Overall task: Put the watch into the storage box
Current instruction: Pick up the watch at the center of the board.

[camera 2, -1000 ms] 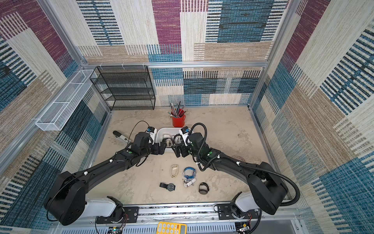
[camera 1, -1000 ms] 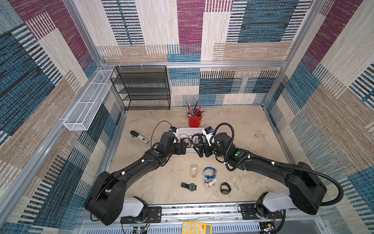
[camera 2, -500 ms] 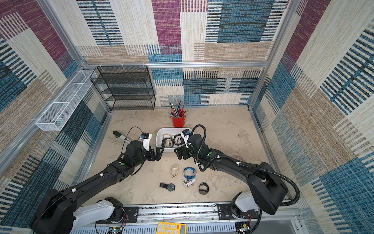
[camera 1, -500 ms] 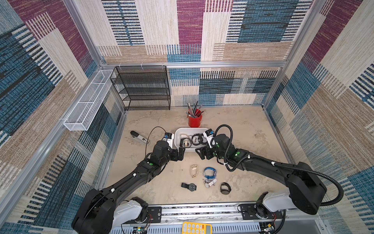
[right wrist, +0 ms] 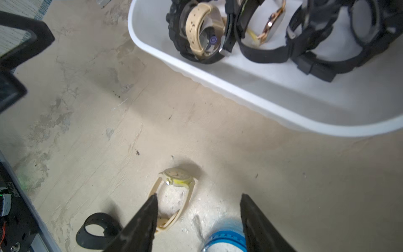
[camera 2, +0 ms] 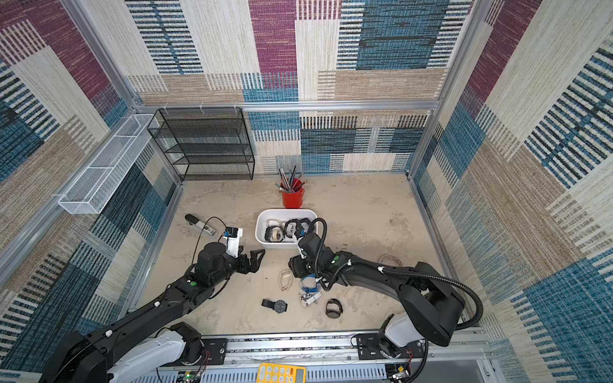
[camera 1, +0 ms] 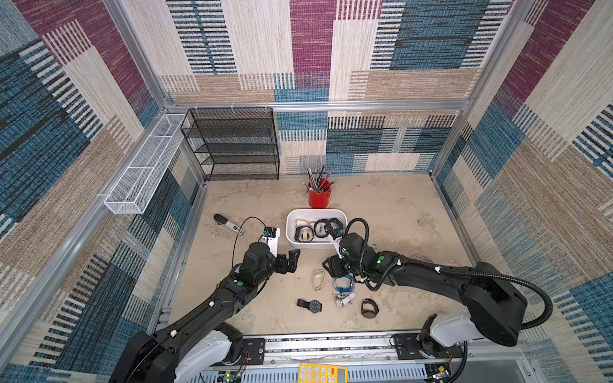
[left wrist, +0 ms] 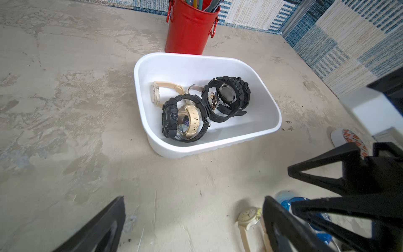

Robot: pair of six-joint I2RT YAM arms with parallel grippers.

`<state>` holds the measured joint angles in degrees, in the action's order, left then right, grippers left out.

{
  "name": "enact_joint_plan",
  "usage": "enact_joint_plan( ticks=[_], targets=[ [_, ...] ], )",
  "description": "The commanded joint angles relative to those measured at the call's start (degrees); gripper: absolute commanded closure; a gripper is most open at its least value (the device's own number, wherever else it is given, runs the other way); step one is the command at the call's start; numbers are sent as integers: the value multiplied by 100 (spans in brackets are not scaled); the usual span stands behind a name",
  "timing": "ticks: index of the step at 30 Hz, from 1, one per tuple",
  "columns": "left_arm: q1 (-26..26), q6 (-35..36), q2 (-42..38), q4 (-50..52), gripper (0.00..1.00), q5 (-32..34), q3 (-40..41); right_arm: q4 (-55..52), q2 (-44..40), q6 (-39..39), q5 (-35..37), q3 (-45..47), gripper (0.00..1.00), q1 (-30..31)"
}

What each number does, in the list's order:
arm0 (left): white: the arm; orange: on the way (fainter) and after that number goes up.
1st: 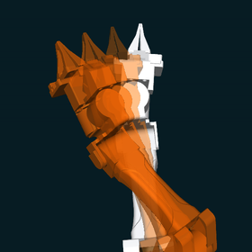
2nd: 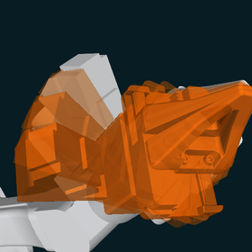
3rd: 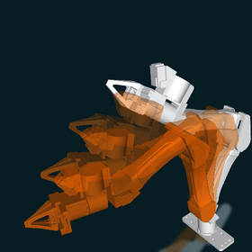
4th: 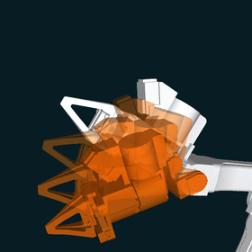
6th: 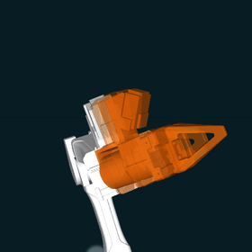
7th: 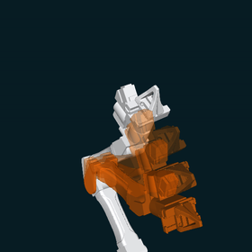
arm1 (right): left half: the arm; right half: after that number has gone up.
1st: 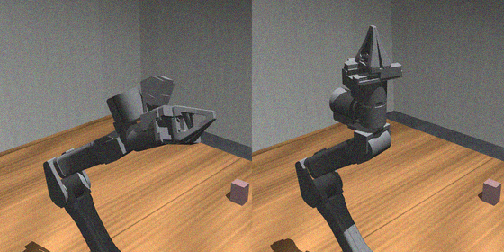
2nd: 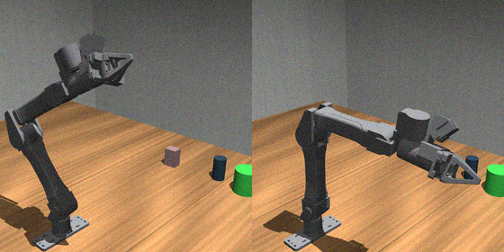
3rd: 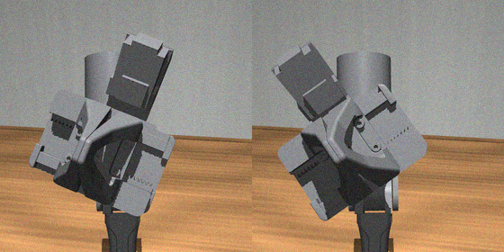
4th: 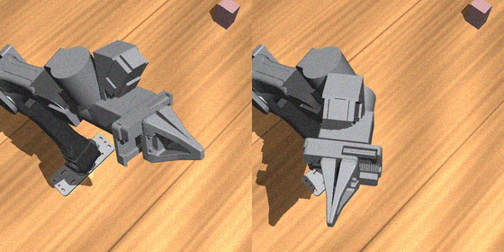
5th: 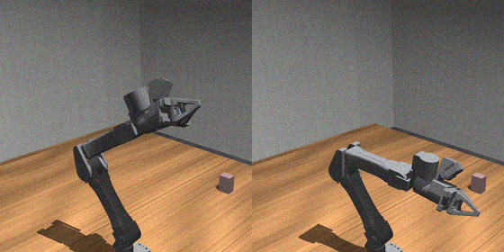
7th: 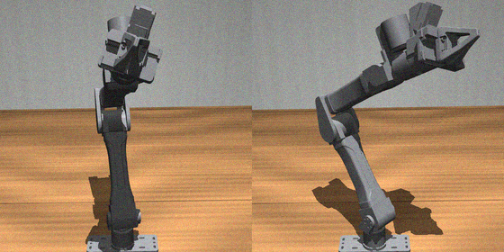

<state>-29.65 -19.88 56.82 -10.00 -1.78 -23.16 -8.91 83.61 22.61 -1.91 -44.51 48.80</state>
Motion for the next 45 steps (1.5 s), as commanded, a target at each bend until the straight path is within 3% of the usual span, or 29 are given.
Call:
enact_joint_plan(
  ticks=[1, 13, 25, 42, 45],
  targets=[
    [3, -120, -72, -179, 1, 54, 103, -42, 61, 241, 130, -9, 42, 92],
    [3, -135, -257, -39, 1, 64, 162, -165, 480, 288, 157, -227, 63, 371],
    [-1, -131, -265, 7, 2, 90, 171, -185, 834, 323, 142, -299, 70, 517],
    [4, -156, -237, 42, 2, 96, 152, -135, 1235, 332, 192, -514, 100, 520],
    [3, -213, -232, 42, 2, 74, 171, -144, 1222, 306, 223, -551, 100, 520]
  ],
)
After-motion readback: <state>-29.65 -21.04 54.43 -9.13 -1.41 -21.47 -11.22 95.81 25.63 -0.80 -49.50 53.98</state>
